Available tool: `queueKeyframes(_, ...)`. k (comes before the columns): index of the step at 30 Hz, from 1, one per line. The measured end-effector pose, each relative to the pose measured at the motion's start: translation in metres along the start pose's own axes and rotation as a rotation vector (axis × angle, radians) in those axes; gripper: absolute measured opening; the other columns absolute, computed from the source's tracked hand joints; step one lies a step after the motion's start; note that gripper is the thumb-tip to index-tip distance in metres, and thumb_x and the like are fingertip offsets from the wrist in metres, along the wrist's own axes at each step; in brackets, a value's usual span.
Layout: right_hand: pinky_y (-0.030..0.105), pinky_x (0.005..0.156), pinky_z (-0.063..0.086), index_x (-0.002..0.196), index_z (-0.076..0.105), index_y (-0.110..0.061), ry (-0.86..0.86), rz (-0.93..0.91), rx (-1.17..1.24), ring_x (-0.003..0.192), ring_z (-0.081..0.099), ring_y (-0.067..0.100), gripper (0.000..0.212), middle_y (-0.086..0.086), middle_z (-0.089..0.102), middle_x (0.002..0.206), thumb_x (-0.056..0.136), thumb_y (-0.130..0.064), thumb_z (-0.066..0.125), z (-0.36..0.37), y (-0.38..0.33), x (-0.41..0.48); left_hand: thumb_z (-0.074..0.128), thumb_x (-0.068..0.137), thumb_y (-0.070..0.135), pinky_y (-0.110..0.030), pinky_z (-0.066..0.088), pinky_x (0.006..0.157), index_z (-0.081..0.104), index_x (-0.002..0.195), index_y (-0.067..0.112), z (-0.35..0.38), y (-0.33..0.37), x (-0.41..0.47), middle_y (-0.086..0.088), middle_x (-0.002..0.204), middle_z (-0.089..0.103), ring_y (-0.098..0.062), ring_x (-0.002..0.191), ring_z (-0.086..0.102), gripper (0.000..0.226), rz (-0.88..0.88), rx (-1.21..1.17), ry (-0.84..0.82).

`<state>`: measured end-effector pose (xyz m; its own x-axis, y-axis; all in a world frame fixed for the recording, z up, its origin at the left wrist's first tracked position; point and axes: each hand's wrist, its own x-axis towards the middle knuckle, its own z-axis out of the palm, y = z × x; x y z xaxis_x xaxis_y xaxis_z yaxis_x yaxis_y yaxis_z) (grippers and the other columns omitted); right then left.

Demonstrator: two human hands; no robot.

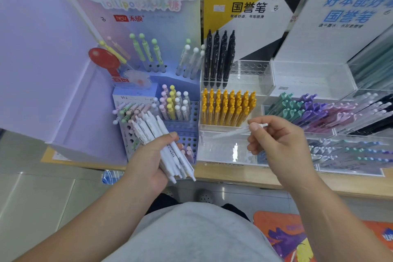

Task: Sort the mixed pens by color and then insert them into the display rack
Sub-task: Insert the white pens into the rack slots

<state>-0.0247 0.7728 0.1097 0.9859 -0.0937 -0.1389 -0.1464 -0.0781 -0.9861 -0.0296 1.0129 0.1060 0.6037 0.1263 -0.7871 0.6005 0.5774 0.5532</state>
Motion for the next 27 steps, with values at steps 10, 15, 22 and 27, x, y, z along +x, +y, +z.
queueKeyframes(10, 0.027, 0.059, 0.05, 0.098, 0.072, -0.02, -0.141, -0.201, -0.735, 0.058, 0.059, 0.01, 0.011, -0.012, 0.061, 0.061, 0.087, -0.019, 0.07, 0.034, 0.048, 0.011, 0.075, 0.064, 0.016, -0.027, 0.056, 0.052, 0.069, 0.085, 0.004, -0.016, 0.002, -0.003, -0.008, 0.068, 0.069, -0.016, 0.06, 0.069, 0.025, 0.01, -0.01, -0.035)
queueKeyframes(15, 0.027, 0.064, 0.049, 0.105, 0.07, -0.017, -0.182, -0.261, -0.841, 0.063, 0.058, 0.013, 0.016, -0.01, 0.058, 0.069, 0.09, -0.02, 0.068, 0.043, 0.059, 0.02, 0.074, 0.065, 0.016, -0.027, 0.056, 0.054, 0.07, 0.085, 0.005, -0.024, 0.008, -0.004, -0.008, 0.069, 0.068, -0.017, 0.062, 0.067, 0.024, 0.016, -0.023, -0.016)
queueKeyframes(22, 0.03, 0.064, 0.052, 0.102, 0.072, -0.016, -0.223, -0.329, -0.854, 0.069, 0.063, 0.015, 0.015, 0.0, 0.067, 0.091, 0.087, -0.017, 0.07, 0.059, 0.069, 0.026, 0.073, 0.067, 0.016, -0.034, 0.052, 0.07, 0.068, 0.085, 0.006, -0.028, 0.013, -0.002, -0.005, 0.069, 0.068, -0.014, 0.059, 0.066, 0.021, 0.004, -0.046, -0.032)
queueKeyframes(27, 0.029, 0.067, 0.056, 0.11, 0.07, -0.016, -0.209, -0.332, -0.763, 0.069, 0.062, 0.011, 0.03, -0.007, 0.064, 0.086, 0.081, -0.014, 0.077, 0.075, 0.076, 0.027, 0.074, 0.067, 0.015, -0.035, 0.053, 0.071, 0.068, 0.083, 0.006, -0.029, 0.015, 0.0, -0.007, 0.07, 0.068, -0.017, 0.061, 0.066, 0.019, 0.003, -0.045, -0.036)
